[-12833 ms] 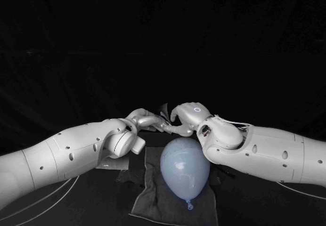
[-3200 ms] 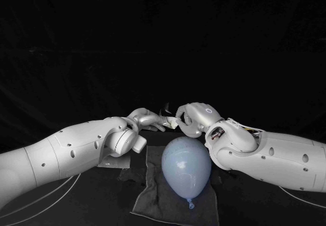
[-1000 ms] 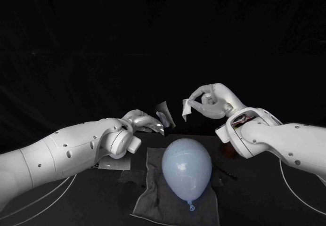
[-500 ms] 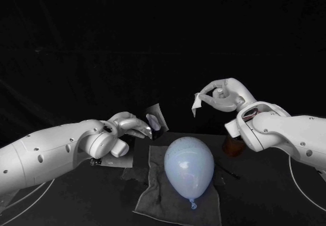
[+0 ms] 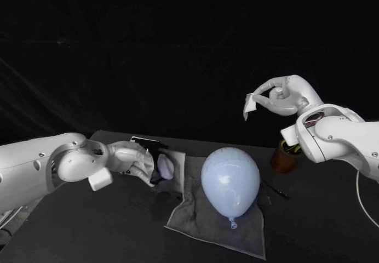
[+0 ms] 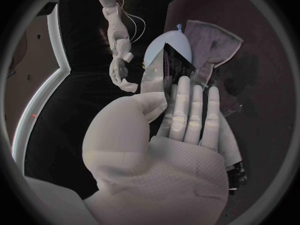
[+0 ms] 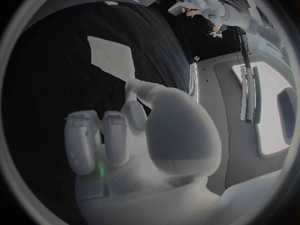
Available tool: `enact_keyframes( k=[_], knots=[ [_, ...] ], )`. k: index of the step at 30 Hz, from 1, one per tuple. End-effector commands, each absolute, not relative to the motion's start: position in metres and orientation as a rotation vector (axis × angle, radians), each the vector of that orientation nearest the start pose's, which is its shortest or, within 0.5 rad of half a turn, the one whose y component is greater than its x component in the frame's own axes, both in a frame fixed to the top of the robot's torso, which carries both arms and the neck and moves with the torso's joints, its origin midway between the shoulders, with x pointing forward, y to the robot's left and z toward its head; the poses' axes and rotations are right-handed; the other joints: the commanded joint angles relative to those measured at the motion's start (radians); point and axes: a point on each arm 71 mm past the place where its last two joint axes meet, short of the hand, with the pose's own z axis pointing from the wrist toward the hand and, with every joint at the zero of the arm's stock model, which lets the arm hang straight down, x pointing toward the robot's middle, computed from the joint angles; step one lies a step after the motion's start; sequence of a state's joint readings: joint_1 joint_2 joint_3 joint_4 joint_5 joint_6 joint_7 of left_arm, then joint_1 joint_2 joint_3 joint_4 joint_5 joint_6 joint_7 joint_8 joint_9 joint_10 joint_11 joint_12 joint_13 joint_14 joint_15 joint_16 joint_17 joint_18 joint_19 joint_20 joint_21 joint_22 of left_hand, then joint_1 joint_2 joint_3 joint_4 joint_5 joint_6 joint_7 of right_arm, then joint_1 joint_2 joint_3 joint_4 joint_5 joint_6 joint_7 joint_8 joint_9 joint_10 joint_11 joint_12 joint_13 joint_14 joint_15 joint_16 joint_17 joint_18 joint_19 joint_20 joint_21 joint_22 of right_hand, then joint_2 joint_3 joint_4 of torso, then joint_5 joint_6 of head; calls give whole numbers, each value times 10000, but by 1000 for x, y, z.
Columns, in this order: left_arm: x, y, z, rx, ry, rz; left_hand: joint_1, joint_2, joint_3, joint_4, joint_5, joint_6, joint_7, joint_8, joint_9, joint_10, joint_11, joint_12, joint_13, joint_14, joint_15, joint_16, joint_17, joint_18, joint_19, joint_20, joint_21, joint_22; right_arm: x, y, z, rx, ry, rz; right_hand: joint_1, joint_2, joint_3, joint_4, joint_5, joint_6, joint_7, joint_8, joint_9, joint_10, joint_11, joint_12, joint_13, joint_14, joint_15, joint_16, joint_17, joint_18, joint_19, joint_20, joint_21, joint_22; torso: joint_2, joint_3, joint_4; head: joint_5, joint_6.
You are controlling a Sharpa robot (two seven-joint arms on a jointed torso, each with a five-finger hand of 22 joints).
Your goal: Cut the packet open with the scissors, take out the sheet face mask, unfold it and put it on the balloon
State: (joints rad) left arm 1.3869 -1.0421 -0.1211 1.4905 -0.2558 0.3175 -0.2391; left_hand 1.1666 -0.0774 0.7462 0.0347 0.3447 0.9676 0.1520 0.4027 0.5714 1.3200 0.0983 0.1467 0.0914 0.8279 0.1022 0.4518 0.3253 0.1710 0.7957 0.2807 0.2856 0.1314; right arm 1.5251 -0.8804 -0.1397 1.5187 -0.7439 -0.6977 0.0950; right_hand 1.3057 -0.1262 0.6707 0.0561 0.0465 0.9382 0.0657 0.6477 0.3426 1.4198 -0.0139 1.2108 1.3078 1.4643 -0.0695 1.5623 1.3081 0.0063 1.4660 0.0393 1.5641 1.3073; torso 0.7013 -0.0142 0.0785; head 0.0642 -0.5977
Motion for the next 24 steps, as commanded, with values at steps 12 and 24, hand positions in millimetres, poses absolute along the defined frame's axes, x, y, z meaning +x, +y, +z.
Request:
enact_keyframes(
  k=[12,24],
  knots=[
    [428,351,-197,-5370,29025,-8139,566,28,-730,396,-21,-89,-59,-99,177,-32,-13,-156,-55,222,0,-276,-105,83,30,30,9,-34,524,-240,-45,3963,11980,9011,69,4,19,-66,22,45,-8,28,125,33,18,-43,79,1052,-40,48,2571,-63,1048,-34,67,2635,-52,10,34,512,-548],
    [436,377,-199,-6221,27905,-6424,690,-446,-1319,1106,-12,-498,100,-441,-44,-510,188,-606,-202,-19,163,-652,-260,80,60,47,-64,-116,525,-237,-49,3902,12098,9019,74,17,14,-79,23,40,-1,29,125,33,24,-45,79,1053,-35,51,2575,-63,1048,-32,67,2635,-51,26,24,864,-653]
  ],
)
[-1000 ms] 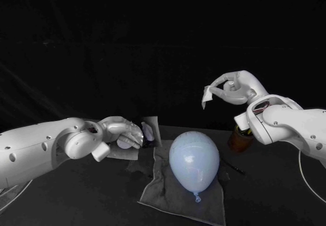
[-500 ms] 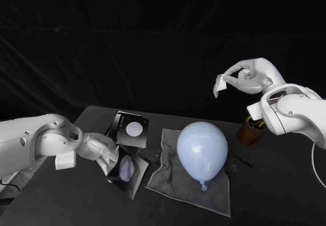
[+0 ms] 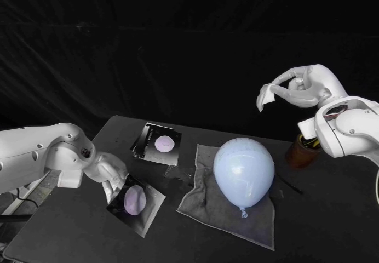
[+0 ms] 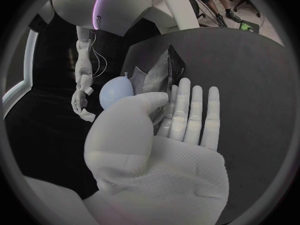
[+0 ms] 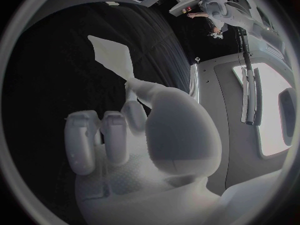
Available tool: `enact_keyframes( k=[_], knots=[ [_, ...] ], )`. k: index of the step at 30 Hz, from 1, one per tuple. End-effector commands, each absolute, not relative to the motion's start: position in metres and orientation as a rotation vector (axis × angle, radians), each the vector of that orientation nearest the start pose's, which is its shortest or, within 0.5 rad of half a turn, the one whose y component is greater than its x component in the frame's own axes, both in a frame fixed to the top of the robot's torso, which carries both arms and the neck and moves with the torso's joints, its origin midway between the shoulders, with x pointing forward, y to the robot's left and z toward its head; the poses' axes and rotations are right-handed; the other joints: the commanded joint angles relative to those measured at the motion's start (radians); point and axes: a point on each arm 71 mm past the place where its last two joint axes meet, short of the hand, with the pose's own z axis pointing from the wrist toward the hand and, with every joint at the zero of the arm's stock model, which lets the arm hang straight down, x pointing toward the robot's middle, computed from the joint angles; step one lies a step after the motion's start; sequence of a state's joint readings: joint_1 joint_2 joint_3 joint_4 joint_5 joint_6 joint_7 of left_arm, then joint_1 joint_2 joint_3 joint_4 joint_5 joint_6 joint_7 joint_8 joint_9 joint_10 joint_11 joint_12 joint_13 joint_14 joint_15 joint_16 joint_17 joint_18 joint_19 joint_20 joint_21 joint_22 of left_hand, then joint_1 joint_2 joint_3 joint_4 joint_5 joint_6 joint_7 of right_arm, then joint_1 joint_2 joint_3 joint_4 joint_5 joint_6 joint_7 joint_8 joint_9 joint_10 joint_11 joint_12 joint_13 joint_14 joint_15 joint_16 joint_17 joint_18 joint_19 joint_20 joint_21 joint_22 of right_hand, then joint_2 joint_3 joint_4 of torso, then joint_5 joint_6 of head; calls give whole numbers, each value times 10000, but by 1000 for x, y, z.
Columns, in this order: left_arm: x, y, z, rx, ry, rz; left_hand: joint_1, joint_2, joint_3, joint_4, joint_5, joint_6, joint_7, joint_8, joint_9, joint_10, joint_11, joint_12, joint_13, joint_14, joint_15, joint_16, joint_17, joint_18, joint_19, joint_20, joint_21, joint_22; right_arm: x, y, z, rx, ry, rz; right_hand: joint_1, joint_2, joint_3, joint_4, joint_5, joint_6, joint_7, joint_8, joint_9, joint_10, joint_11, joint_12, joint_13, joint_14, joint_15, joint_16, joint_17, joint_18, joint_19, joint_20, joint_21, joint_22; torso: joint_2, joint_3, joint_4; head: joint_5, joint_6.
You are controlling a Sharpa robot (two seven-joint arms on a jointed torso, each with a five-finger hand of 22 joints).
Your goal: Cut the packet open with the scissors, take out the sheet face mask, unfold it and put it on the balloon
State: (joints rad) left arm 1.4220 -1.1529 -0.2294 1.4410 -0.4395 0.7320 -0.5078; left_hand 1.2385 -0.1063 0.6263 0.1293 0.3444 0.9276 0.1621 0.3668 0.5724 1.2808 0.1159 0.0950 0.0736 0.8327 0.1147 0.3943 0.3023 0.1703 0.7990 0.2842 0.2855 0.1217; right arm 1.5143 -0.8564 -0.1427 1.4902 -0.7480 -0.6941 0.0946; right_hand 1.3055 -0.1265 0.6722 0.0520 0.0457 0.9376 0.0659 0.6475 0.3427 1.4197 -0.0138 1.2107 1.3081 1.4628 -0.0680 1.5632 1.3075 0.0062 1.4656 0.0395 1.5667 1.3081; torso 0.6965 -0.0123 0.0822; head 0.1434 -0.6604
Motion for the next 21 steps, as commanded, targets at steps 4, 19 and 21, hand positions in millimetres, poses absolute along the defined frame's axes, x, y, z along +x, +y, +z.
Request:
enact_keyframes(
  k=[4,19,21],
  knots=[
    [437,379,-198,-6436,27528,-6540,-14,-529,-610,512,-31,-176,31,-204,-192,-242,66,-209,-38,-125,77,-171,-82,82,39,18,-125,-74,524,-237,-50,3885,12141,9019,76,19,-1,-38,30,47,-3,32,124,34,23,-44,76,1068,-51,41,2582,-62,1052,-35,41,2627,-7,4,-10,99,-45],
    [444,400,-179,-5747,26187,-5058,2212,-1070,-7566,1644,-1633,-4287,1049,1696,-530,-4523,1185,1141,25,-2236,975,-23,-375,-506,-740,41,-1138,-523,522,-235,-55,3777,12410,9021,80,33,-12,-54,30,41,5,33,125,27,30,-68,60,1071,-45,49,2593,-62,1052,-32,41,2627,-8,-3,-3,38,-48],
    [445,403,-175,-5544,26094,-4809,2451,-1313,-7856,1715,-2852,-4473,1190,1955,-491,-4704,1230,1292,49,-2404,1018,81,-347,-510,-735,34,-1166,-512,521,-235,-55,3774,12430,9010,80,33,-12,-54,30,41,5,33,125,27,30,-68,60,1071,-45,49,2593,-62,1052,-32,41,2627,-8,-3,-1,9,-60]
  ],
)
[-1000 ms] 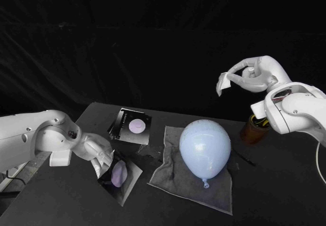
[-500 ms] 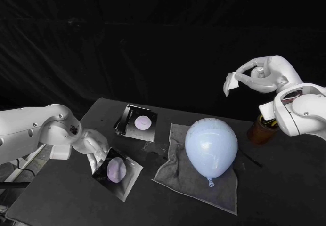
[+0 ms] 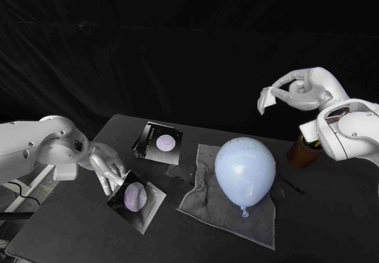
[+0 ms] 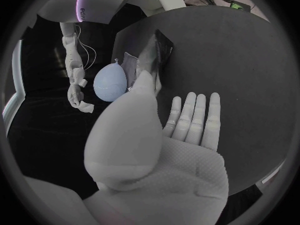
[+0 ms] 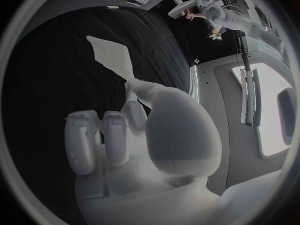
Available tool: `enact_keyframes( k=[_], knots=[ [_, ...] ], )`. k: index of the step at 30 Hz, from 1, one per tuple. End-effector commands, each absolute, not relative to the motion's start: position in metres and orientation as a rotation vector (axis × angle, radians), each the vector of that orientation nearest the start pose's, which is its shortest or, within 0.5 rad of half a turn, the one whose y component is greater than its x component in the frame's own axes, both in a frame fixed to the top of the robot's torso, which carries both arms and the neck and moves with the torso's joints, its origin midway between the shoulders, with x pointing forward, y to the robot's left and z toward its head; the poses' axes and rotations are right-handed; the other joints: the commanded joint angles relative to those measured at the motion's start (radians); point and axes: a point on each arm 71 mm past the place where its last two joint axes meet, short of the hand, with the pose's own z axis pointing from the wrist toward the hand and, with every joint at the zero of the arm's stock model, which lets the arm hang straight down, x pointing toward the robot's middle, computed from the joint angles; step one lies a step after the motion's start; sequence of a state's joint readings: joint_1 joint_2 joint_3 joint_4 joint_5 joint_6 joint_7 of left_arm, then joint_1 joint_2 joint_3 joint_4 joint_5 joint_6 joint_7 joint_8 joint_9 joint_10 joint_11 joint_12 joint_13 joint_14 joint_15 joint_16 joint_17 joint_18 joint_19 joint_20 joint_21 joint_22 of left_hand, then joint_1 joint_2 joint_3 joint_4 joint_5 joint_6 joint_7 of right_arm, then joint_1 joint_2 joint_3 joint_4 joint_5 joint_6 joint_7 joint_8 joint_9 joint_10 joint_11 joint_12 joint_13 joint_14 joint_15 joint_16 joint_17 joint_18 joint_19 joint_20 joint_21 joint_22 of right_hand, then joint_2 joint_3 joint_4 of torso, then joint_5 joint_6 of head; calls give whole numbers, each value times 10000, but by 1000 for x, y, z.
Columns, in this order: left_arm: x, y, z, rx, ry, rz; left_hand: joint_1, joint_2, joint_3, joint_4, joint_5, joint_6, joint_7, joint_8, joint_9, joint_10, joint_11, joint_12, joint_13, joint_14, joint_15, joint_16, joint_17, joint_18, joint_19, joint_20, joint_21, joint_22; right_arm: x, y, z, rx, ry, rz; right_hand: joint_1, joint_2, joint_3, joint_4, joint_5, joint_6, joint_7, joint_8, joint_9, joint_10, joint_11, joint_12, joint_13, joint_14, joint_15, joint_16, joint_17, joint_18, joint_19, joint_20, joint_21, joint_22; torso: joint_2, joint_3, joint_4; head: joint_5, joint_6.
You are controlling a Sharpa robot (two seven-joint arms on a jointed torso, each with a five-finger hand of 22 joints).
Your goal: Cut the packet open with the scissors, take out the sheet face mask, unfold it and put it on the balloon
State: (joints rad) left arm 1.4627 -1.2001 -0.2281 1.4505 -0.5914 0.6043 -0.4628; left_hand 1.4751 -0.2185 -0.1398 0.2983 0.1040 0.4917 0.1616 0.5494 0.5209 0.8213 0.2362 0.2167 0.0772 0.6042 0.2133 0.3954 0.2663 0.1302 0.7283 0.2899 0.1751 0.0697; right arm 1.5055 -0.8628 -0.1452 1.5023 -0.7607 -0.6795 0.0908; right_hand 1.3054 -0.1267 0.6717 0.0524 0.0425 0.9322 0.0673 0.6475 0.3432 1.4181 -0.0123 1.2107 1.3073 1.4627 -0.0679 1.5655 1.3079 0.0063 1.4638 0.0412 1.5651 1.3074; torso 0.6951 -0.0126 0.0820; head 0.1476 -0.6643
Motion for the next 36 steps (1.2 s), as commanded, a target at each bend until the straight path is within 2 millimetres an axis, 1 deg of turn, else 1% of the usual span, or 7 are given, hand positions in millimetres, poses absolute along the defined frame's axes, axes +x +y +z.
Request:
enact_keyframes(
  k=[1,9,17,19,25,29,36],
  knots=[
    [446,403,-173,-5495,26052,-4753,153,-232,-229,25,-450,-183,1195,191,20,-199,44,107,12,-204,53,86,11,-126,-81,-19,-96,0,521,-235,-56,3774,12437,9007,82,35,-7,-57,62,95,-10,33,120,43,15,-68,69,1072,-46,27,2590,-63,1070,-48,57,2633,6,-1,5,-40,-33],
    [455,418,-149,-5069,25117,-4287,824,148,757,5,-503,-537,1252,958,-140,-682,101,821,85,-728,133,568,68,-177,-513,-10,-378,15,522,-235,-59,3785,12537,8973,80,41,-15,-64,62,91,-6,34,120,42,19,-72,67,1074,-42,35,2602,-63,1070,-47,57,2633,-5,13,0,-10,-8],
    [466,414,-137,-4369,24549,-4328,1644,966,1852,-82,-524,-256,1157,1595,-545,-598,-44,1700,155,-313,-46,1220,64,-7,-19,-7,-113,113,522,-236,-61,3759,12594,8927,80,41,-15,-64,62,91,-6,34,120,42,19,-72,67,1074,-42,35,2602,-63,1070,-47,57,2633,18,-4,-6,-57,60],
    [470,409,-135,-4271,24235,-4833,1843,731,3252,-77,-532,53,1105,1603,-989,-531,-107,1965,78,-138,-116,1366,-47,-25,113,-9,-44,117,522,-236,-62,3752,12617,8929,80,41,-15,-64,62,91,-6,34,120,42,19,-72,67,1074,-42,35,2602,-63,1070,-47,57,2633,19,-4,-5,-77,82],
    [487,376,-126,-4368,22826,-7364,1288,480,4555,-64,-537,1424,719,1225,-1996,275,-474,2237,-120,808,-467,1613,-212,297,629,-26,274,205,523,-233,-65,3741,12766,8956,82,49,-23,-76,62,89,-4,35,120,42,21,-76,65,1073,-38,29,2594,-63,1070,-44,57,2633,20,9,-7,-227,341],
    [500,344,-125,-4649,21347,-9140,894,218,5159,-57,-531,2395,430,807,-2566,1199,-789,2119,-142,1891,-808,1694,-239,539,1260,-99,662,342,524,-231,-68,3750,12956,8958,82,49,-23,-76,62,89,-4,35,120,42,21,-76,65,1073,-38,29,2594,-63,1070,-44,57,2633,13,9,-12,-473,566],
    [512,302,-127,-5490,18716,-11574,935,-167,6204,-148,-541,3493,210,102,-3113,2353,-1054,1299,-145,2876,-1063,1233,-329,538,1713,-360,984,443,525,-227,-73,3727,13496,8958,87,55,-26,-87,62,85,-1,35,120,41,23,-81,62,1070,-36,22,2583,-63,1070,-43,57,2633,14,11,-28,-920,922]
  ],
)
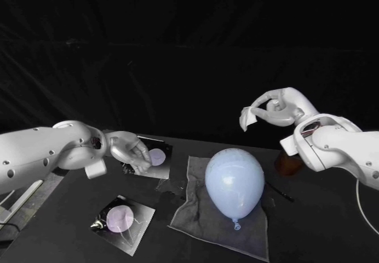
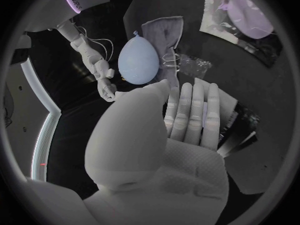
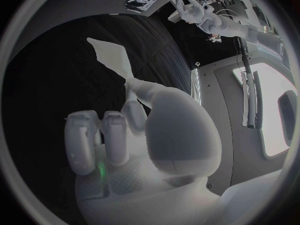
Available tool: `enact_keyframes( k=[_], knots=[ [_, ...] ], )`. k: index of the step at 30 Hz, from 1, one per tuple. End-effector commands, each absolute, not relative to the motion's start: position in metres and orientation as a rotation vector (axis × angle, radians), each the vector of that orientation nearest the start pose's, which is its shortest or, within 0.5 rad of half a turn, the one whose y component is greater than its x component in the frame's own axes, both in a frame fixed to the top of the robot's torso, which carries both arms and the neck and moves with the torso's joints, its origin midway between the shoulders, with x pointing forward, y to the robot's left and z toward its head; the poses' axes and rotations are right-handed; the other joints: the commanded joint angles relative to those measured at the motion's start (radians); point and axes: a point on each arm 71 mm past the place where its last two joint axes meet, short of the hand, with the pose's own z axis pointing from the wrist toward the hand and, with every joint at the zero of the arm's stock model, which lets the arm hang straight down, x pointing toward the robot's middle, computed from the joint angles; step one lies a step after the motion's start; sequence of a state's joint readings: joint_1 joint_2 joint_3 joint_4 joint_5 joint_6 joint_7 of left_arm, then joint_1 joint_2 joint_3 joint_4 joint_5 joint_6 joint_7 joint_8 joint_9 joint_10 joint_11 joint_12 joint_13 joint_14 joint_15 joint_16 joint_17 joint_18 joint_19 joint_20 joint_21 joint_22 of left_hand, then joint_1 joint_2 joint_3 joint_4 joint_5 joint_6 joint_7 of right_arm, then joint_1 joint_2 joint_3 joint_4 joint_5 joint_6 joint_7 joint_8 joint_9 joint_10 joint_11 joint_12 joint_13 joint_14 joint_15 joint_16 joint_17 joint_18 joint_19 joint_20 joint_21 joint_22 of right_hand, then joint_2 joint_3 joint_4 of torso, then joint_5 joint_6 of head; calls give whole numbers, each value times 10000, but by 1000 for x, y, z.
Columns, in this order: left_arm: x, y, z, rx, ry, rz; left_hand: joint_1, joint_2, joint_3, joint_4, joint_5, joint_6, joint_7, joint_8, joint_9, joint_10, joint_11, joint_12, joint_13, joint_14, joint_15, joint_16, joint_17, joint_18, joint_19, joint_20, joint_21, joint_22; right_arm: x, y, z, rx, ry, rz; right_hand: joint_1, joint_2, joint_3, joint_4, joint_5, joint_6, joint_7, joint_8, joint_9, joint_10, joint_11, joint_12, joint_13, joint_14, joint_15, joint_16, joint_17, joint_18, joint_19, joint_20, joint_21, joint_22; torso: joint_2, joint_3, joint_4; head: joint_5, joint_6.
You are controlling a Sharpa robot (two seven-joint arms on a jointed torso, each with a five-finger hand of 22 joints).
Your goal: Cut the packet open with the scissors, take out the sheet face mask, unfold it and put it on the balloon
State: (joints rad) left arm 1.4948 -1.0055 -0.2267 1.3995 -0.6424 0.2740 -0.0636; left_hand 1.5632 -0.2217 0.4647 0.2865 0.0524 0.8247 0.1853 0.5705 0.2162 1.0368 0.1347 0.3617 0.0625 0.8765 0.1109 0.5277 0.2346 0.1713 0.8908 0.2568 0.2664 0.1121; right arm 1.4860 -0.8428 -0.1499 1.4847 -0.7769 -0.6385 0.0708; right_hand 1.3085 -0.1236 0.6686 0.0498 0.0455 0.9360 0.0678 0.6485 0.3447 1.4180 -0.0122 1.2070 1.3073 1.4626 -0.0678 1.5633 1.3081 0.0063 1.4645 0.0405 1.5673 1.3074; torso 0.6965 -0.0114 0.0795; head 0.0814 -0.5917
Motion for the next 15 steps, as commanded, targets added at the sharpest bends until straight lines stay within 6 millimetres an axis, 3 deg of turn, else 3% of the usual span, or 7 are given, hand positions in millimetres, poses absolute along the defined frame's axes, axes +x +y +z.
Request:
enact_keyframes(
  k=[1,3,4,9,15],
  knots=[
    [514,297,-126,-5595,18359,-11835,57,-154,221,-32,-27,218,-32,-166,-94,263,-44,-240,0,198,-43,-149,-20,121,101,-45,86,24,525,-227,-73,3720,13577,8960,56,24,6,-62,33,48,-7,24,105,41,22,-45,62,1070,-37,43,2581,-63,1063,-36,34,2634,-1,4,-2,-372,272],
    [518,285,-125,-5768,17467,-12383,125,-165,370,-95,-23,364,-40,-279,-145,462,-72,-422,5,353,-72,-258,-25,122,156,-92,141,45,525,-225,-75,3668,13817,9000,56,24,6,-62,33,48,-7,24,105,41,22,-45,62,1070,-37,43,2581,-63,1063,-36,34,2634,1,4,-12,-591,460],
    [521,279,-124,-5875,16887,-12677,138,-167,430,-124,-20,482,-66,-317,-157,604,-101,-514,8,468,-98,-309,-19,122,195,-119,178,60,525,-224,-76,3626,13973,9037,56,24,6,-62,33,48,-7,24,105,41,22,-45,62,1070,-37,43,2581,-63,1063,-36,34,2634,2,5,-13,-789,595],
    [530,254,-117,-6220,14891,-13522,156,-131,585,-292,-23,781,-137,-523,-198,992,-172,-943,6,748,-155,-572,-7,100,247,-202,300,119,526,-219,-79,3482,14476,9159,59,27,5,-67,33,45,-5,23,105,32,23,-66,47,1070,-36,43,2580,-63,1063,-35,34,2634,0,2,-5,-1457,1075],
    [536,224,-115,-6315,13922,-14298,-101,-178,671,-313,-21,928,-146,-858,-225,1281,-155,-1577,13,693,-100,-1051,15,19,-296,16,42,-2,526,-208,-82,3285,15011,9448,62,35,5,-71,33,40,-3,22,104,18,25,-100,25,1065,-35,28,2559,-63,1063,-34,34,2634,33,6,-9,-1922,1418]
  ],
)
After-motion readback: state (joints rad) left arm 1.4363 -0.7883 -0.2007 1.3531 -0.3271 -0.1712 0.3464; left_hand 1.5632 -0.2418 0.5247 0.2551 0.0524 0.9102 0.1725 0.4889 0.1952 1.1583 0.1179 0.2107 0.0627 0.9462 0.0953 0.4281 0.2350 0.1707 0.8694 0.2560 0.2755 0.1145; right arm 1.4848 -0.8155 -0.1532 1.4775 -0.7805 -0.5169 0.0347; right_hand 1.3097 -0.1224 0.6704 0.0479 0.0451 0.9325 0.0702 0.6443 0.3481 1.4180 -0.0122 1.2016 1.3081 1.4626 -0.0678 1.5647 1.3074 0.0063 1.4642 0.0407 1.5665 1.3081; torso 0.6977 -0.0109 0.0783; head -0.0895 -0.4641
